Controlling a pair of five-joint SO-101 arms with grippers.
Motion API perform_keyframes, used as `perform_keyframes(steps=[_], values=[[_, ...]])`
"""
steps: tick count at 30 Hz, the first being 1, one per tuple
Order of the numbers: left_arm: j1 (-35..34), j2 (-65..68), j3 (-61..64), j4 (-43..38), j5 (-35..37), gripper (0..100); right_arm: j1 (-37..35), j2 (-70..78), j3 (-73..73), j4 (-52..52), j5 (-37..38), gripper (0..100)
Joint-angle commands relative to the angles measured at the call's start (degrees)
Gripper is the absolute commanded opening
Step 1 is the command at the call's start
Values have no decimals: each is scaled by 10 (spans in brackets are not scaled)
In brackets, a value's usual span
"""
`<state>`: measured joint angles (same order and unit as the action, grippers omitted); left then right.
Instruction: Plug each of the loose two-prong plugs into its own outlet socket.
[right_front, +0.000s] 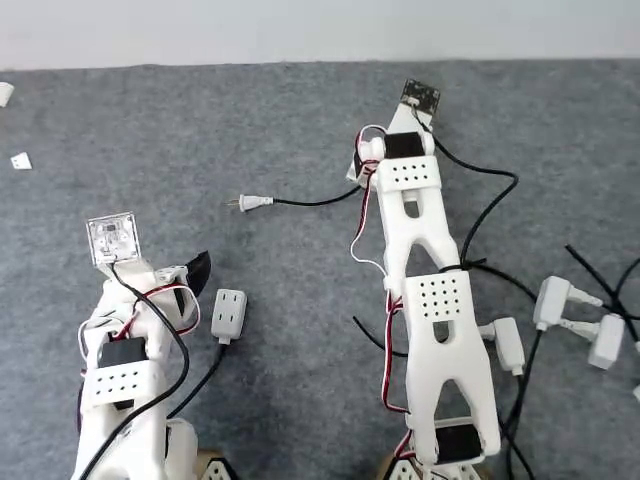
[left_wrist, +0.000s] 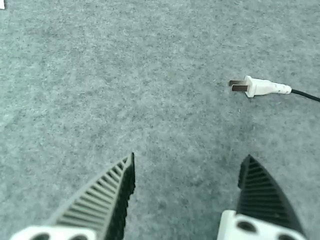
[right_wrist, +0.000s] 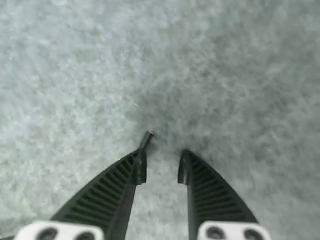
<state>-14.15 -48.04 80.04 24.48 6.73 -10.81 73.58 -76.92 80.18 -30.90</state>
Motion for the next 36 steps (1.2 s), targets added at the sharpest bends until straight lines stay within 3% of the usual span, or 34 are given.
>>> perform_keyframes(steps=[1, 8, 14, 23, 30, 36], values=[[-2, -13, -8, -15, -4, 313, 7, 0, -18, -34, 10, 129], [-2, -13, -8, -14, -4, 313, 0, 20, -12, -85, 11, 125], [-2, -13, -8, -14, -4, 313, -3, 58, -17, -140, 97, 31], [-2, -13, -8, -14, -4, 313, -11, 54, -18, -117, 103, 9], [-2, -13, -8, -14, -4, 313, -32, -4, -18, 22, 100, 9], [-2, -13, -8, -14, -4, 313, -106, -70, -18, 134, 100, 9]])
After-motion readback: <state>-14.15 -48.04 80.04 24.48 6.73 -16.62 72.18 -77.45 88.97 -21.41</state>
